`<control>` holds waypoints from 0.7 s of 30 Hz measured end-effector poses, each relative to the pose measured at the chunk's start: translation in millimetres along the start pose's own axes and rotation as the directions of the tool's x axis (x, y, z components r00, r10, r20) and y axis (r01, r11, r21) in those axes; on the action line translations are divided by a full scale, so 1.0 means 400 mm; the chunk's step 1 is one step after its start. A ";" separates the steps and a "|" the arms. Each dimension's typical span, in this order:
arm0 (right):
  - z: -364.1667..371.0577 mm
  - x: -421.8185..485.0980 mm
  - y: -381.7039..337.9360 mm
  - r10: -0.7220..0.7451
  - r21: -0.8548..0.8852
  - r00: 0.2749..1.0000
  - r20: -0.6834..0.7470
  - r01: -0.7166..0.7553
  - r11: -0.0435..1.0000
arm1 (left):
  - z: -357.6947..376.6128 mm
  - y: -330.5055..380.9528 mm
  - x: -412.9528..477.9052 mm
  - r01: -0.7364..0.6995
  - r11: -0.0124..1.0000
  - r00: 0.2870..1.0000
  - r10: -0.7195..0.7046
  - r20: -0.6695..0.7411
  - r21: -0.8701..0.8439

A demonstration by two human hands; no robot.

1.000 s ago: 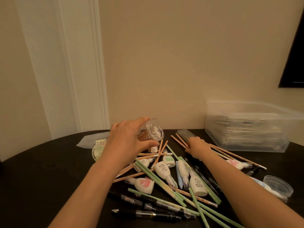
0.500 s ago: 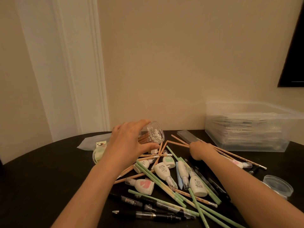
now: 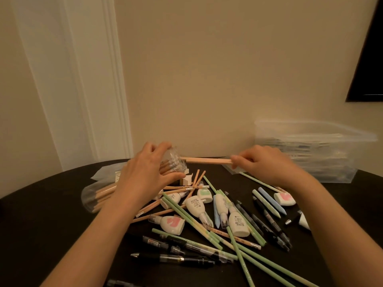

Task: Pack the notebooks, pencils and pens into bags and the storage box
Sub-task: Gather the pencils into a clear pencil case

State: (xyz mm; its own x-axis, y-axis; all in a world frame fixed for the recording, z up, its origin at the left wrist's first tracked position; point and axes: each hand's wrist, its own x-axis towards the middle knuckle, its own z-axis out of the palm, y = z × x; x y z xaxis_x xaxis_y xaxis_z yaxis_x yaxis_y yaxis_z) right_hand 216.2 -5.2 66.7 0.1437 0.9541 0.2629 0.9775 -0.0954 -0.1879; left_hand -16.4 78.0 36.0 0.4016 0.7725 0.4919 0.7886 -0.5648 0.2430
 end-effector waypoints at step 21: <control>-0.010 -0.004 0.003 -0.080 0.211 0.996 0.035 0.071 0.975 | 0.015 0.006 -0.003 -0.099 0.994 0.987 0.105 0.121 -0.053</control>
State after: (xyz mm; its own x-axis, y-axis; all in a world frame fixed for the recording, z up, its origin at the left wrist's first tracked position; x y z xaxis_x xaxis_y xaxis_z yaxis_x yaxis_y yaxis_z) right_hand 217.8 -7.8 69.8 0.0593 0.9681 0.2436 0.9308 0.0346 -0.3640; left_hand -12.0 77.4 30.8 0.5354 0.7385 0.4098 0.7193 -0.6530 0.2370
